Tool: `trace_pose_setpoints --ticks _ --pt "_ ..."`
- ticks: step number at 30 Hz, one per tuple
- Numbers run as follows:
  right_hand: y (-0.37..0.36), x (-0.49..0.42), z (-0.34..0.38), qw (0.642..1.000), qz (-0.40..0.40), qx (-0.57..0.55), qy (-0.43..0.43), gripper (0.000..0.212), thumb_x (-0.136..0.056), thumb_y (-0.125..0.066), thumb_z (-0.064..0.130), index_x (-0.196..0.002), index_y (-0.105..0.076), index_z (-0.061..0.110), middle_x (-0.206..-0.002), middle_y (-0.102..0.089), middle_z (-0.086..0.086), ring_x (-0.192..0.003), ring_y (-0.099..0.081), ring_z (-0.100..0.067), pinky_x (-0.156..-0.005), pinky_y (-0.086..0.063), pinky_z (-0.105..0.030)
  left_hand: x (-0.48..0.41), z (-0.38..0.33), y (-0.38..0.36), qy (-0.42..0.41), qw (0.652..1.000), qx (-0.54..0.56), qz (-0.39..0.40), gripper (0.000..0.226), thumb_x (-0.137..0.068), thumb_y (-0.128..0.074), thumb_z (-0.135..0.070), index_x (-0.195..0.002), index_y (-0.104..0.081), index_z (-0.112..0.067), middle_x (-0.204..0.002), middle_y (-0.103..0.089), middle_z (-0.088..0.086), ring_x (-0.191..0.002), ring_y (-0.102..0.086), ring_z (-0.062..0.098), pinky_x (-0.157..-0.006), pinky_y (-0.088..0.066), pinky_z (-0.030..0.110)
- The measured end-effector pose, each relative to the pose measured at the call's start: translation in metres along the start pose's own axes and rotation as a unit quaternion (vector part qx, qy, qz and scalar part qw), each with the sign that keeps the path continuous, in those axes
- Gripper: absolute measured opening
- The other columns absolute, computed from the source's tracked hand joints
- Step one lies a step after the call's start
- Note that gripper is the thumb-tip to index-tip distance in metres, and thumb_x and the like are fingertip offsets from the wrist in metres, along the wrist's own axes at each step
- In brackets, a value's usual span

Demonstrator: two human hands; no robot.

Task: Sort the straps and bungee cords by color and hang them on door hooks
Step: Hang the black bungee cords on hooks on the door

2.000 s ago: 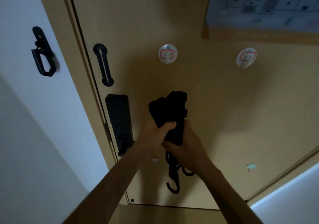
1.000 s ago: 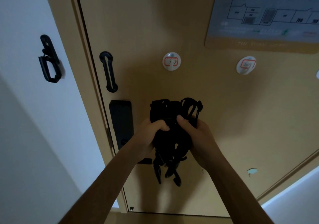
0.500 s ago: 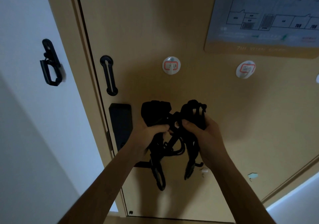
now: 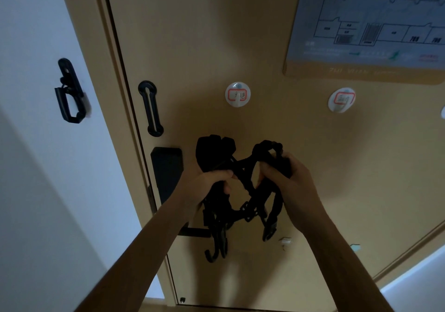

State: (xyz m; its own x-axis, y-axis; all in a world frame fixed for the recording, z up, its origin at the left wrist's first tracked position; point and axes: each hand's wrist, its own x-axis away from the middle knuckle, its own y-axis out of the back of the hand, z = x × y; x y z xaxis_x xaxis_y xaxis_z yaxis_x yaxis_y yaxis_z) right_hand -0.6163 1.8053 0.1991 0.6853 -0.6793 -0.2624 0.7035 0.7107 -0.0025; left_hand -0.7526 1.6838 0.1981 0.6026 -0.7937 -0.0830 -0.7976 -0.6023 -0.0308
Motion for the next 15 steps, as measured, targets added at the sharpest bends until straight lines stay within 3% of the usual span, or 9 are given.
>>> trace_pose_setpoints --ticks 3,5,7,10,15 --pt "-0.004 0.0 0.001 0.996 0.084 0.005 -0.023 0.021 -0.092 -0.06 0.02 -0.097 -0.059 0.0 -0.086 -0.067 -0.018 -0.085 -0.064 -0.04 -0.085 -0.052 -0.051 0.001 -0.003 -0.006 0.033 0.999 0.026 0.022 0.01 -0.088 -0.057 -0.001 -0.078 -0.061 -0.002 -0.055 -0.055 0.006 -0.054 -0.053 0.018 -0.062 -0.045 0.032" --pt "-0.005 -0.001 0.003 0.993 0.117 -0.013 -0.028 0.023 -0.092 -0.058 0.016 -0.096 -0.058 -0.006 -0.09 -0.067 -0.022 -0.087 -0.066 -0.038 -0.085 -0.054 -0.047 0.001 -0.003 -0.008 0.04 0.997 0.053 0.032 0.01 -0.088 -0.056 0.001 -0.08 -0.06 -0.003 -0.063 -0.054 0.012 -0.055 -0.053 0.018 -0.064 -0.045 0.034" --pt "-0.004 -0.001 0.003 0.994 0.1 -0.038 -0.016 0.014 -0.091 -0.055 0.004 -0.097 -0.059 -0.008 -0.084 -0.067 -0.018 -0.079 -0.066 -0.03 -0.076 -0.055 -0.037 0.001 -0.002 -0.005 0.044 0.996 0.067 0.032 0.008 -0.087 -0.057 0.001 -0.08 -0.06 -0.002 -0.068 -0.056 0.016 -0.057 -0.055 0.021 -0.063 -0.048 0.034" --pt "0.001 -0.003 0.003 0.994 0.042 -0.097 -0.01 0.014 -0.089 -0.05 -0.007 -0.102 -0.055 -0.01 -0.072 -0.063 -0.017 -0.068 -0.063 -0.028 -0.066 -0.053 -0.033 0.002 -0.001 0.002 0.048 0.995 0.086 0.034 0.007 -0.085 -0.058 0.0 -0.079 -0.059 -0.002 -0.064 -0.058 0.013 -0.059 -0.058 0.025 -0.059 -0.05 0.033" --pt "0.002 -0.004 0.005 0.988 0.017 -0.149 -0.029 0.011 -0.09 -0.049 -0.002 -0.099 -0.056 -0.004 -0.069 -0.058 -0.01 -0.064 -0.057 -0.023 -0.069 -0.05 -0.038 0.001 -0.003 0.006 0.03 0.992 0.121 0.038 0.02 -0.085 -0.058 -0.004 -0.069 -0.067 -0.013 -0.065 -0.061 0.013 -0.063 -0.059 0.027 -0.064 -0.051 0.038"
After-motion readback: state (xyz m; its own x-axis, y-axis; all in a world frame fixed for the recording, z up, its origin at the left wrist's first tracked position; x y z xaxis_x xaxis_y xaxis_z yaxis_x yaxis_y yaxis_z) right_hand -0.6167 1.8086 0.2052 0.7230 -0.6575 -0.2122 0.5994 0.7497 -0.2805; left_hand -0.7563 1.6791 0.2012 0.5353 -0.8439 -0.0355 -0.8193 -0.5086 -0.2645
